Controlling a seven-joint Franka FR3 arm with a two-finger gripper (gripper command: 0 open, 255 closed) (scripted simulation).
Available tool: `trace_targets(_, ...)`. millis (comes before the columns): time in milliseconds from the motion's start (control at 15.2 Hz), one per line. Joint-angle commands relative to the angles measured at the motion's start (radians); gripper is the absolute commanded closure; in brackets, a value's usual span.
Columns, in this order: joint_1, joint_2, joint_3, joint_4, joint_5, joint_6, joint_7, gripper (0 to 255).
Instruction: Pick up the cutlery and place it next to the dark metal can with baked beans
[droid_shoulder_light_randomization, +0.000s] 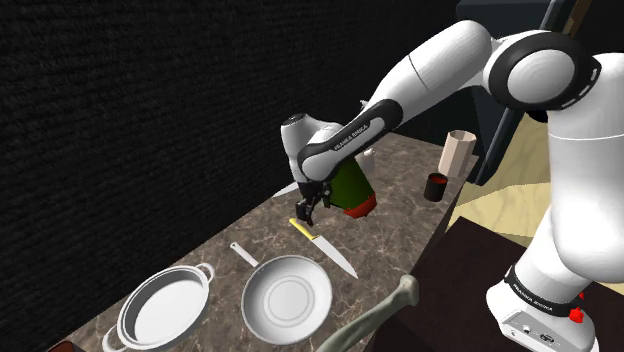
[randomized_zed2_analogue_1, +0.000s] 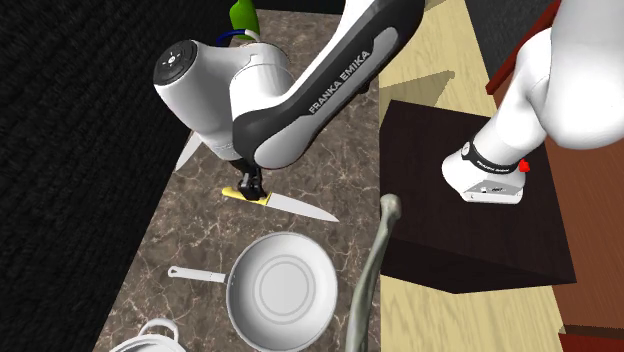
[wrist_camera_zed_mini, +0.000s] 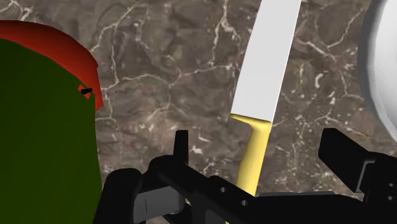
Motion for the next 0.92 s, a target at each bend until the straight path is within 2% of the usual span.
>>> trace_targets(0,0.019,0.08,-0.002,0.065,-0.014,0.007,0.015,0)
trace_targets(198,0.045,0.186,-0.006,0.168,-0.028,0.001,0.027,0)
trace_targets(858,0.049,0.236,-0.017,0.136,-0.044,0.082,0.037,0)
